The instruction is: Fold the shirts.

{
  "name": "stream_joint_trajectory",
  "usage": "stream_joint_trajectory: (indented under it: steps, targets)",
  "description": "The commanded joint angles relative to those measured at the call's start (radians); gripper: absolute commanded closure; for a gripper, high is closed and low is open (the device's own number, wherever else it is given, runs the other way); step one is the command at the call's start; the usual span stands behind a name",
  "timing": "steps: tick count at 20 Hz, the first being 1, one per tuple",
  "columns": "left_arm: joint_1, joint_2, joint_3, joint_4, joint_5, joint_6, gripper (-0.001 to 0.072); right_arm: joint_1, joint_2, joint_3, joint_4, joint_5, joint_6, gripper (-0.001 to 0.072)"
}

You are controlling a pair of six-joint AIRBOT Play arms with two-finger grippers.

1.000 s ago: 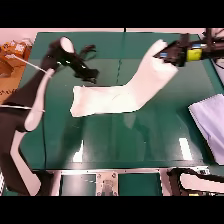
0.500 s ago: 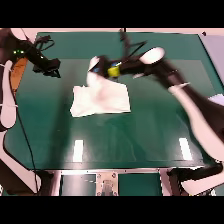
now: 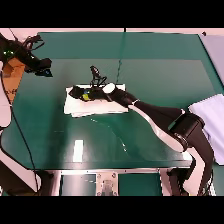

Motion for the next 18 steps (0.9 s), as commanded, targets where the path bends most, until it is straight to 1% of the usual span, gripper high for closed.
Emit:
stream_joint_trajectory:
  steps: [1,3,4,5,7,8,10,11,12,15,18]
  targets:
    - [0.004,0.001,0.001,0.0,0.002,0.005,0.0683,-0.139,0.016,0.005,0.013,0.273,-0.042,0.0691]
    - [0.004,0.001,0.001,0.0,0.003,0.005,0.0682,-0.274,0.038,0.005,0.005,0.448,-0.043,0.0696]
    - [0.004,0.001,0.001,0.0,0.003,0.005,0.0683,-0.344,0.052,0.004,-0.024,0.52,-0.042,0.0696]
    - [0.004,0.001,0.001,0.0,0.003,0.005,0.0682,-0.405,0.068,0.004,-0.061,0.568,-0.042,0.0696]
    - [0.004,0.001,0.001,0.0,0.003,0.005,0.0683,-0.523,0.098,-0.011,-0.14,0.621,-0.035,0.0695]
    - [0.004,0.001,0.001,0.001,0.003,0.003,0.0682,-0.577,0.11,-0.027,-0.169,0.632,-0.034,0.0679]
    - [0.004,0.001,0.001,0.001,0.01,0.002,0.0683,-0.676,0.114,-0.058,-0.209,0.684,-0.05,0.0462]
    - [0.004,0.001,0.001,0.001,0.018,0.002,0.0682,-0.719,0.114,-0.08,-0.216,0.701,-0.05,0.0298]
    - [0.004,0.001,0.001,0.001,0.023,0.002,0.0683,-0.751,0.114,-0.105,-0.217,0.701,-0.065,0.0163]
    - [0.004,0.001,0.001,0.001,0.043,0.002,0.0682,-0.774,0.106,-0.177,-0.224,0.676,-0.102,0.0163]
    - [0.004,0.001,0.001,0.0,0.05,-0.009,0.0683,-0.711,0.077,-0.227,-0.224,0.613,-0.102,0.0163]
